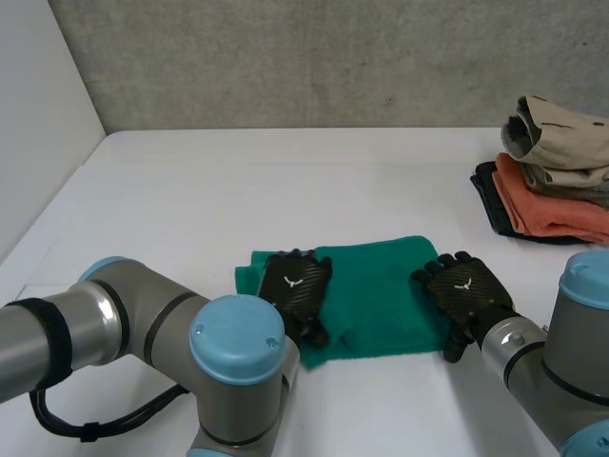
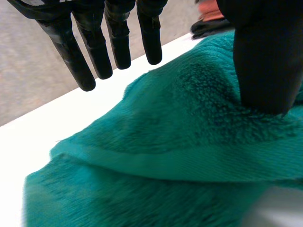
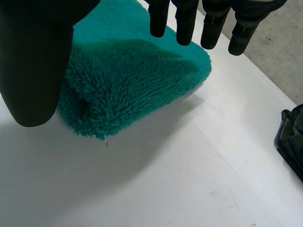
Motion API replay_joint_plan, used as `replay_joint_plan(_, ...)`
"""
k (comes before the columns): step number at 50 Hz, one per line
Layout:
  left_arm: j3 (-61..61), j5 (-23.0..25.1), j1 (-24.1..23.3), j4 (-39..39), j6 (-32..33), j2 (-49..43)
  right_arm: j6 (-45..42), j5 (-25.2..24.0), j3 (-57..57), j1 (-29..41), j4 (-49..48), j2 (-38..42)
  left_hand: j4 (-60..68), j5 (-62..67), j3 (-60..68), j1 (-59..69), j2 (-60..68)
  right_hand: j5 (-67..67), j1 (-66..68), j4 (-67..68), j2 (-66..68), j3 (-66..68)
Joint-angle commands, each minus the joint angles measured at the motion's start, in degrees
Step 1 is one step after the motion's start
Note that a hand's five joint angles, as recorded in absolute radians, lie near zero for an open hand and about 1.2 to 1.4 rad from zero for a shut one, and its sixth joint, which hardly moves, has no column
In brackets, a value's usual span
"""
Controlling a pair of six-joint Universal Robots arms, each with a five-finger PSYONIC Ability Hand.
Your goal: Fold the laundry.
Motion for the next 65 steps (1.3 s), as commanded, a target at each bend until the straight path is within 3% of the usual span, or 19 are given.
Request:
replay_joint_plan(1,-1.4,-5.0,0.8,-0.4,8.1,1.6,1.4,-0.1,0.0,0.3,-0.4,0.0,3.4,3.0,3.5,3.6,3.4,6.0,6.2,6.6,6.8,6.8)
replay_joint_plan(7,-5.6,-4.9,2.9,0.1,17.0,4.5,1.5,-0.2,0.1,0.3,-1.8,0.3,2.7,2.4,2.8,2.9,2.7,16.9,17.1,17.5,17.7,17.7)
replay_joint_plan(11,-7.0,-4.9,2.9,0.3,18.4,5.9,1.5,-0.6,0.2,0.2,-3.6,0.6,0.5,0.2,0.6,0.8,0.6,41.1,41.3,41.7,41.9,41.9)
replay_joint_plan(12,-7.1,-5.0,2.9,0.3,18.4,6.2,1.5,-0.6,0.1,0.1,-4.0,0.6,-0.3,-0.7,-0.2,-0.1,-0.3,58.3,58.5,58.9,59.1,59.1)
replay_joint_plan(13,-7.4,-5.0,2.9,0.2,18.4,6.6,1.4,-0.6,0.1,-0.1,-4.1,0.6,-1.3,-1.7,-1.2,-1.1,-1.3,66.8,66.9,67.3,67.5,67.6)
replay_joint_plan(21,-11.1,-4.6,3.5,-0.1,19.0,13.4,-4.3,0.3,-0.8,-0.5,-2.5,-1.8,-4.8,-5.2,-4.7,-4.6,-4.8,66.9,67.0,67.4,67.6,67.6)
replay_joint_plan(29,-16.6,-3.0,7.6,-0.2,19.2,21.9,-19.9,0.7,-5.3,0.0,0.4,-5.2,-6.7,-7.1,-6.6,-6.5,-6.7,66.9,67.0,67.4,67.6,67.6)
replay_joint_plan(34,-19.1,-0.2,10.6,-0.3,19.1,26.4,-22.0,-0.3,-12.5,10.8,0.1,-4.2,-7.9,-8.2,-7.8,-7.6,-7.9,66.9,67.0,67.4,67.6,67.6)
replay_joint_plan(39,-21.4,0.3,13.6,-0.4,18.8,29.2,-22.6,-1.0,-20.2,21.3,0.4,3.7,-10.1,-10.4,-10.0,-9.8,-10.0,66.9,67.0,67.4,67.6,67.6)
replay_joint_plan(48,-23.6,0.6,15.2,-0.1,18.6,30.7,-23.9,-5.6,-18.7,27.8,1.2,10.6,-10.2,-10.6,-10.1,-10.0,-10.2,66.9,67.0,67.4,67.6,67.6)
replay_joint_plan(49,-23.5,0.6,15.6,0.3,18.6,30.7,-23.9,-5.4,-18.8,27.6,1.2,10.6,-10.2,-10.6,-10.1,-10.0,-10.2,65.4,65.6,66.0,66.2,66.2)
replay_joint_plan(50,-23.3,0.7,15.8,0.4,18.5,30.7,-23.2,-5.4,-18.8,27.5,1.1,10.2,-10.6,-10.9,-10.5,-10.3,-10.5,34.4,34.6,35.0,35.2,35.2)
replay_joint_plan(51,-23.0,0.7,16.0,0.4,18.5,30.7,-22.6,-5.5,-18.7,27.5,0.8,9.9,-10.6,-10.9,-10.5,-10.3,-10.5,16.8,16.9,17.4,17.6,17.6)
replay_joint_plan(52,-22.7,0.8,16.1,0.4,18.5,30.6,-21.7,-5.6,-18.5,27.6,0.7,9.5,-10.6,-10.9,-10.5,-10.3,-10.5,1.5,1.6,2.0,2.2,2.3)
replay_joint_plan(53,-21.9,1.3,16.0,0.5,18.5,30.5,-20.4,-5.6,-18.4,27.5,0.7,9.0,-10.6,-10.9,-10.5,-10.3,-10.5,-3.1,-3.0,-2.6,-2.4,-2.4)
replay_joint_plan(57,-18.3,3.0,15.0,2.1,17.8,29.5,-9.0,-5.3,-17.7,23.6,1.0,1.7,-10.7,-11.1,-10.6,-10.5,-10.7,-3.1,-3.0,-2.6,-2.4,-2.4)
replay_joint_plan(58,-17.5,3.4,14.7,2.5,17.4,29.3,-2.8,-5.2,-17.3,20.8,1.3,-1.2,-10.4,-10.8,-10.3,-10.2,-10.4,-3.1,-3.0,-2.6,-2.4,-2.4)
replay_joint_plan(62,-12.5,5.2,11.3,4.6,14.4,25.8,12.8,-5.0,-16.8,15.2,2.1,-3.9,-9.7,-10.1,-9.6,-9.5,-9.7,-3.1,-3.0,-2.6,-2.4,-2.4)
replay_joint_plan(65,-7.2,5.3,8.2,4.5,12.0,22.1,19.5,-4.8,-17.5,12.7,5.4,-4.5,-9.7,-10.1,-9.6,-9.5,-9.7,-3.1,-3.0,-2.6,-2.4,-2.4)
